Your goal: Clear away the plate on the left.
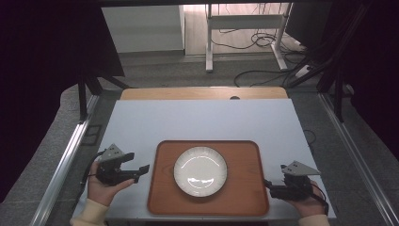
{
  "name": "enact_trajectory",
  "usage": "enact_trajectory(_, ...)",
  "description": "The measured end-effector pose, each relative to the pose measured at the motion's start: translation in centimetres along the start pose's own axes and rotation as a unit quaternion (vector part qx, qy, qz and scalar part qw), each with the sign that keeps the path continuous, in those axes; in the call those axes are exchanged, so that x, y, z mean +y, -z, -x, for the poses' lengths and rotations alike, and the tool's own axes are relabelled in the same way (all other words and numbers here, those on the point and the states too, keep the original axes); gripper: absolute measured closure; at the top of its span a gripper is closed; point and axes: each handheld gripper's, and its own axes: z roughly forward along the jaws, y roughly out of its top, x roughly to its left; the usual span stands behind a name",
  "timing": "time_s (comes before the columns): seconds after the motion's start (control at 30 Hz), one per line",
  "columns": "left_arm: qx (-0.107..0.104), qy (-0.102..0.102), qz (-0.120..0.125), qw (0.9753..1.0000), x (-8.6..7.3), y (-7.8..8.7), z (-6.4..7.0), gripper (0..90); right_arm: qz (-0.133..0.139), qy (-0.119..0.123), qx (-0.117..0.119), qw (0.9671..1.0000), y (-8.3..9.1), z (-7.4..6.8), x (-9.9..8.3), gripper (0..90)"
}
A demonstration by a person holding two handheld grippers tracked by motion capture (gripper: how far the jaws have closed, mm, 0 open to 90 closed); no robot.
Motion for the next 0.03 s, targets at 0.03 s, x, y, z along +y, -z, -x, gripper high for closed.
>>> enact_trajectory(0.03, -0.001, 0.001, 0.002, 1.0, 0.03, -0.07, -0.03, 21.1, 0.0, 0.0, 0.0, 1.0, 0.02, 0.02, -0.02, 16.5)
